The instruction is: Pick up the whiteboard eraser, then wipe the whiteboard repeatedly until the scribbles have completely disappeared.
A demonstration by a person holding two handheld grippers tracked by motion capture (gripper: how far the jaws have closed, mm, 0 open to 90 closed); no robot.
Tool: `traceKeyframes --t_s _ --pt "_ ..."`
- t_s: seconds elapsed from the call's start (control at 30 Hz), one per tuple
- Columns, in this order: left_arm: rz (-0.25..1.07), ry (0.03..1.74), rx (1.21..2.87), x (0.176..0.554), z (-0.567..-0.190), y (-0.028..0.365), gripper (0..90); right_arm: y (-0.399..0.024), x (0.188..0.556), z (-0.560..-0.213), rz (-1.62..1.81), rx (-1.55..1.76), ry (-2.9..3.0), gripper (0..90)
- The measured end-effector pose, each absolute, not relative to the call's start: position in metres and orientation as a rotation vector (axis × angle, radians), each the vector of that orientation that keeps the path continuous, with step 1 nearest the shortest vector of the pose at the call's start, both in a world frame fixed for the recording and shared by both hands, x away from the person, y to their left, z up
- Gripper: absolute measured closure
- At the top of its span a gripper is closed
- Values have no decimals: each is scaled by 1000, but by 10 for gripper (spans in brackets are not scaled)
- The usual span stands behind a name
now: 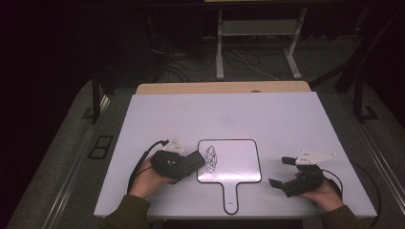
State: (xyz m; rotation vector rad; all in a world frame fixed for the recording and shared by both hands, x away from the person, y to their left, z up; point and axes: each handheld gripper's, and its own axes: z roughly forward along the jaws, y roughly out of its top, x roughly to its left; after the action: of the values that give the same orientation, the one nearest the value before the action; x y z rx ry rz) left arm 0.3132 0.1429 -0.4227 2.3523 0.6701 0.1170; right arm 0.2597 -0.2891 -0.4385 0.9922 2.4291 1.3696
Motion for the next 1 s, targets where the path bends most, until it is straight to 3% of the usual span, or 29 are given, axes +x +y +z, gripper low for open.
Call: traceKeyframes --t_s 1.0 --pt "161 670 2258 338 -390 119 387 -291 258 -438 1372 998 2415 0"
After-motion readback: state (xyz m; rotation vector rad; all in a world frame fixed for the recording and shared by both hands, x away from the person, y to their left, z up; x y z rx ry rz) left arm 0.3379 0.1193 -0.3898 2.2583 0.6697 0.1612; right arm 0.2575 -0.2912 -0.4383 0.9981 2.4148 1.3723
